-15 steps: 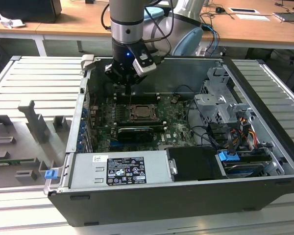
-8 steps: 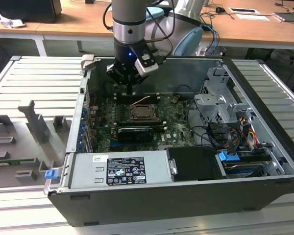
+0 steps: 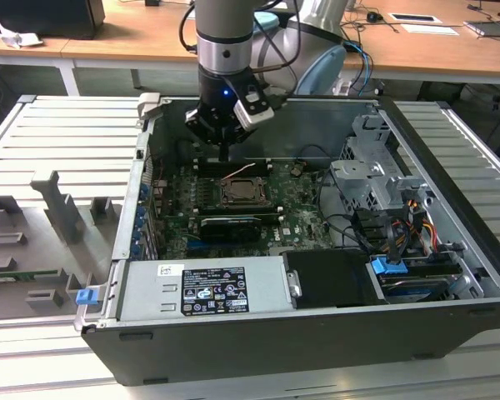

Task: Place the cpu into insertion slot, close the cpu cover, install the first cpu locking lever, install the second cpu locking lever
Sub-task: 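Install the first cpu locking lever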

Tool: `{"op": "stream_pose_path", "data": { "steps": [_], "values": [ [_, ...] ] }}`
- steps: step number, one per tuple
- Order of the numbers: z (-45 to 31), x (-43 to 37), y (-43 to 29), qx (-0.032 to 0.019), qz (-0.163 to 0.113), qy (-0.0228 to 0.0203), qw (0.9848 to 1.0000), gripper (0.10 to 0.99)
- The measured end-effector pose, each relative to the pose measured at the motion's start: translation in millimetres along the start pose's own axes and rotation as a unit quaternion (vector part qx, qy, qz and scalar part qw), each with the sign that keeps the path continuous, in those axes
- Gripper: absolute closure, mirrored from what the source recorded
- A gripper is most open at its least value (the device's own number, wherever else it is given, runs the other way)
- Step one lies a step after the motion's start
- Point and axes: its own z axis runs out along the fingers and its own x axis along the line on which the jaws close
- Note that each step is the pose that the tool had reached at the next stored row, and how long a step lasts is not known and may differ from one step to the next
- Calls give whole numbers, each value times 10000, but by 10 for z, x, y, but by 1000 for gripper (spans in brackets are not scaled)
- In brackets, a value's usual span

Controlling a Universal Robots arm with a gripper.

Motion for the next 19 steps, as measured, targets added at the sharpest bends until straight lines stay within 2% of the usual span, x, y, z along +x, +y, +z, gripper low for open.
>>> {"op": "stream_pose_path", "data": {
  "steps": [19],
  "values": [
    [17, -146, -4, -1, 0, 0, 10000, 980]
  ]
}}
